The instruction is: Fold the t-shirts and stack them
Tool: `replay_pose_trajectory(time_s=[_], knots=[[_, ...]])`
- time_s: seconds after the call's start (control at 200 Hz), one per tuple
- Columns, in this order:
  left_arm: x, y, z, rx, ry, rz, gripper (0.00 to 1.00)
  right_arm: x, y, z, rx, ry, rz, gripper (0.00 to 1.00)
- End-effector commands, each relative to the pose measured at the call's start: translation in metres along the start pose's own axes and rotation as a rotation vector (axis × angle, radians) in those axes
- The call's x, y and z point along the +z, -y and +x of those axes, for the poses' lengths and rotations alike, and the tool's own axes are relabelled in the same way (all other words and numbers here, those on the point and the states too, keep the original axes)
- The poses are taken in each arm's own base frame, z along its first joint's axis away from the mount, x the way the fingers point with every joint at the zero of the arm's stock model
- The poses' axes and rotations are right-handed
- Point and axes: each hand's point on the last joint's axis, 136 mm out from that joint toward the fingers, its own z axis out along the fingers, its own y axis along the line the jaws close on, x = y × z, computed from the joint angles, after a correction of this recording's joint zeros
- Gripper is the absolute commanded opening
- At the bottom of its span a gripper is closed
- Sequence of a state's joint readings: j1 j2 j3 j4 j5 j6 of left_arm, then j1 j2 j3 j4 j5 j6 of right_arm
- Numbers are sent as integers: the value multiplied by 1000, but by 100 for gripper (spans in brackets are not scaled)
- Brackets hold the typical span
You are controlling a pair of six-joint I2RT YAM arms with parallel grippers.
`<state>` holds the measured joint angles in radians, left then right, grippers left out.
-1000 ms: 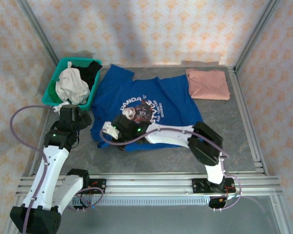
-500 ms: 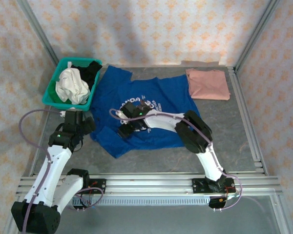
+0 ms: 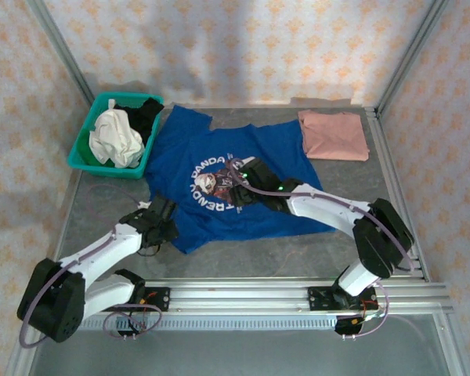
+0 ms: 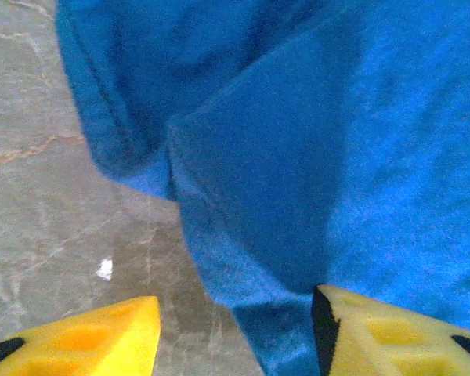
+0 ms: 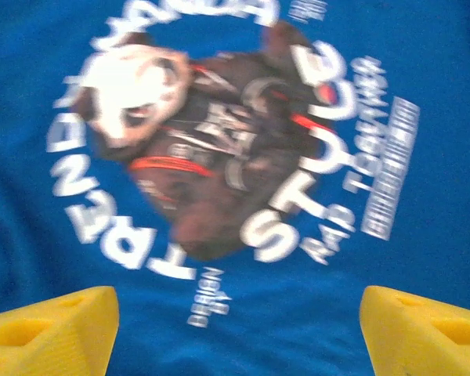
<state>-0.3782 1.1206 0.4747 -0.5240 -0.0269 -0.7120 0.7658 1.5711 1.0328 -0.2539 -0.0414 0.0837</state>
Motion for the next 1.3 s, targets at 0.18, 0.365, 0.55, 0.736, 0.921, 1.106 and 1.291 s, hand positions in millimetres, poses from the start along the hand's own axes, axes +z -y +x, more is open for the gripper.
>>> replay_pose_trajectory(time_s=[0.18,0.365,0.55,0.736,0.921,1.106,1.291], knots=[[9,26,-23,-37,66,44,14,-17,31,4,111,63,79,81],[-1,26,-16,-38,26,33,0,-21,44,13,131,59,126,82],[-74,21,-17,-59,134,92,0,-33,64,15,198,50,241,85],[-103,7,5,-77,93,114,0,-31,72,20,260,55,282,87],[-116,24,19,-134,65,324,7,-19,99,28,286,19,382,88],[-124,38,9,-110,102,384,60,-13,151,-8,339,40,486,88],[-141,65,-23,36,144,307,67,0,247,-43,409,6,708,87]])
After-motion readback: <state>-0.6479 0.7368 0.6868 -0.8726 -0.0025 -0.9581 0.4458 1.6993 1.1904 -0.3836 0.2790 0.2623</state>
